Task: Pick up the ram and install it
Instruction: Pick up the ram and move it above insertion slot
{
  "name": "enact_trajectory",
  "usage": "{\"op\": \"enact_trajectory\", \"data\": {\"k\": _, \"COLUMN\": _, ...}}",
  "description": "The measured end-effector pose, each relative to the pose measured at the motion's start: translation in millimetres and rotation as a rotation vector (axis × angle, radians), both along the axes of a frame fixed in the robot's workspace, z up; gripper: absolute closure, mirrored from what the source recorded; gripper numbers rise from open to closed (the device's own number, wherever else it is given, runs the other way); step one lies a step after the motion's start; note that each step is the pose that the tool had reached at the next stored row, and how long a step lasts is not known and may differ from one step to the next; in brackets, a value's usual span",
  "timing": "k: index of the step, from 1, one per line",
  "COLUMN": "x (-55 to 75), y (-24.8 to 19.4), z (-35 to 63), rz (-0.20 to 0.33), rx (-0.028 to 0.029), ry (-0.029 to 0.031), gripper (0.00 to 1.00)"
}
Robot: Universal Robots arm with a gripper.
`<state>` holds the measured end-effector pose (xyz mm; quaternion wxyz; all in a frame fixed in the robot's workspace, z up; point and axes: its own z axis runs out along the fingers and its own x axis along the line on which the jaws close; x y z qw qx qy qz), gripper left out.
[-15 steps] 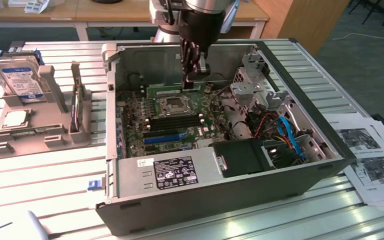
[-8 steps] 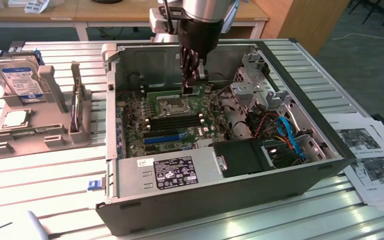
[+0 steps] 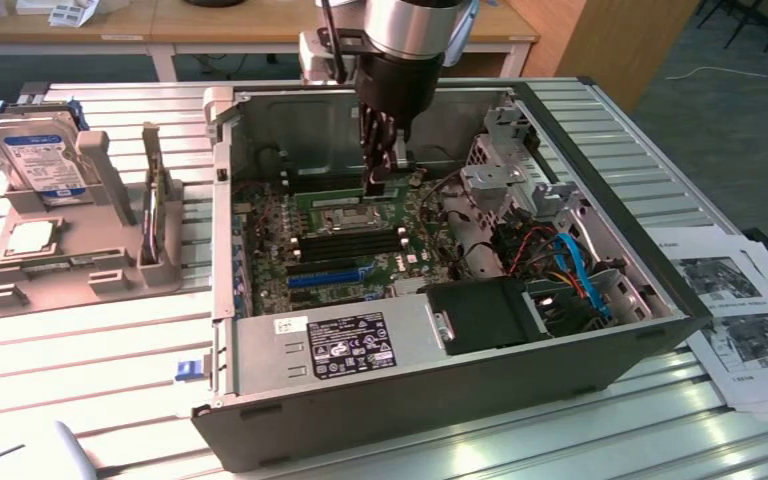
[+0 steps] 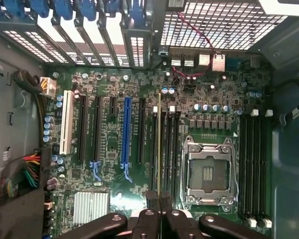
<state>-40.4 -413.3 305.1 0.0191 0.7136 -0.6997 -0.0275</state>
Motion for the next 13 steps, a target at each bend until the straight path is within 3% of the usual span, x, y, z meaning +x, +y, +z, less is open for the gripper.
{"op": "enact_trajectory", "data": {"k": 7, "x": 0.0, "y": 0.0, "z": -12.7, "rz": -0.003, "rx": 0.0, "ry": 0.0, "gripper": 0.88}}
{"op": "enact_trajectory", "data": {"k": 13, "x": 0.2, "y": 0.0, "z": -13.7, "rz": -0.003, "rx": 0.0, "ry": 0.0, "gripper": 0.88}}
